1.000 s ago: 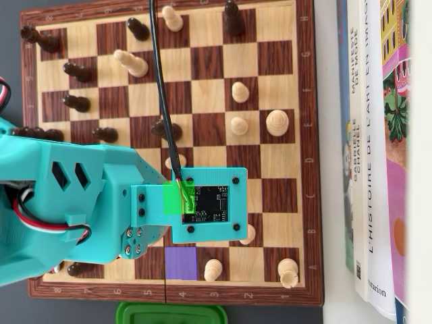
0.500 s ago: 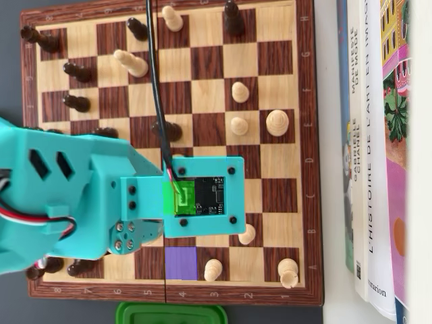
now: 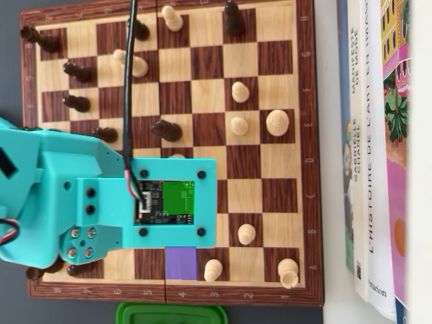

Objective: Play chess

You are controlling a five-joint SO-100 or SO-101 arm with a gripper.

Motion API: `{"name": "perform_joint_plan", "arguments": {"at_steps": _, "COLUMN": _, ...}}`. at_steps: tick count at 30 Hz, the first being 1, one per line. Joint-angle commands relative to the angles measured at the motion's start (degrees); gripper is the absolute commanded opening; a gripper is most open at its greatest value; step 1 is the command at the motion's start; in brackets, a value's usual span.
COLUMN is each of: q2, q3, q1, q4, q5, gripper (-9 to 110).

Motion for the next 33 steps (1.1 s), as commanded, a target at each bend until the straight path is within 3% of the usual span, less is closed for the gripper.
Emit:
{"name": "perform_joint_plan", "arguments": {"at_steps": 1, "q2": 5.1, "q3": 0.09, "q1": 0.35, "q4": -0.09, "q5": 0.44, "gripper": 15}}
{"name": "perform_joint_plan", "arguments": {"at_steps": 25, "q2": 40.52, "q3": 27.42, "q1": -0.97, "q4": -1.14, "q5": 0.09, "gripper": 15}}
{"name": "perform_joint_plan", "arguments": {"at_steps": 33, "q2": 50.36, "q3": 40.08, "q1": -5.89, "q4": -9.67, "q5": 0.53, "gripper": 15}}
